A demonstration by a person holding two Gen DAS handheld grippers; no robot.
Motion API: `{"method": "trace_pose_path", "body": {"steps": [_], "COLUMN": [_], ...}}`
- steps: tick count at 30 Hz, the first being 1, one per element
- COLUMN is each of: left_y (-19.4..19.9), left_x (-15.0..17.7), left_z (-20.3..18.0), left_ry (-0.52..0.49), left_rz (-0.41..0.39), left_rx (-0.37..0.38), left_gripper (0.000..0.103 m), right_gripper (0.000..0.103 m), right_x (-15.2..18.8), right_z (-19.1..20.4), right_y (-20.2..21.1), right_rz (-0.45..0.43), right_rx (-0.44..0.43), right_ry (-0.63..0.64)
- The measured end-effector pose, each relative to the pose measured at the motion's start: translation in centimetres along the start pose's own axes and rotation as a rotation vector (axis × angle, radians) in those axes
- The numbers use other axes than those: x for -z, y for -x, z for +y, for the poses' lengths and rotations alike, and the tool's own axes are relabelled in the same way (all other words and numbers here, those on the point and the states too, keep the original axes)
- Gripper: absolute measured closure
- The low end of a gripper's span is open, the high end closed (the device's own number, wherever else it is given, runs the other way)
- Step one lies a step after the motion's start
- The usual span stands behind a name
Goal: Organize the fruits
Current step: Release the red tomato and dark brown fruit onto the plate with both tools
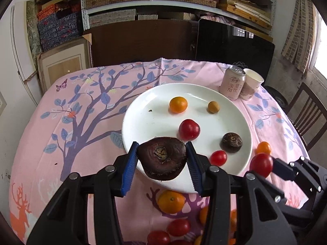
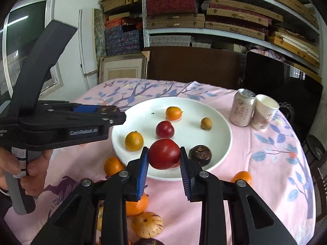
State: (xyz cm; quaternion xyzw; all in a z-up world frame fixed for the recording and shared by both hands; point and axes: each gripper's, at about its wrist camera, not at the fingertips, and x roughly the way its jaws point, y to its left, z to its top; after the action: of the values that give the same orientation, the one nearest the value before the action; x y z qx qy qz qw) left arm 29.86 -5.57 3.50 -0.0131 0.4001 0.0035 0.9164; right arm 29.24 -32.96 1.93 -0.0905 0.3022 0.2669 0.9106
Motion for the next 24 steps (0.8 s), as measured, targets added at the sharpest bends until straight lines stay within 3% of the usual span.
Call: {"method": "trace_pose_path", "body": {"steps": [7, 8, 9, 11, 17, 24], "left_y": [-5.2, -5.5, -5.7, -5.1, -2.0, 2.7], "left_x": [-0.4, -0.4, -0.4, -0.4, 0.4, 3.9], "left_z": [0.7, 0.9, 1.2, 1.4, 2.1, 3.1], "left_ry": [0.019, 0.035, 0.052, 0.073, 0.077, 0.107], "left_rz": [0.059, 0.059, 0.058, 0.027, 0.019, 0.001], "left_rx": [-0.02, -0.022, -0.029, -0.057, -0.05, -0.037], "left_gripper": [0.057, 0.052, 0.034, 0.022, 0.02, 0.017], "right_gripper": [0.072, 0.072, 0.071, 0.055, 0.055, 0.054], "right_x": [0.3, 0.4, 0.5, 0.4, 0.9, 3.2], "right_z": [1.3, 1.5, 1.6, 1.8, 0.7, -1.6], "right_y": [-4.7, -5.0, -5.1, -5.3, -2.7, 1.9], "right_rz": [0.104, 0.114, 0.118, 0.114, 0.102, 0.096], "right_rx": [-0.025, -0.029, -0.025, -0.015, -0.027, 0.001], "right_ry": [0.045, 0.051, 0.056, 0.06, -0.007, -0.093]}}
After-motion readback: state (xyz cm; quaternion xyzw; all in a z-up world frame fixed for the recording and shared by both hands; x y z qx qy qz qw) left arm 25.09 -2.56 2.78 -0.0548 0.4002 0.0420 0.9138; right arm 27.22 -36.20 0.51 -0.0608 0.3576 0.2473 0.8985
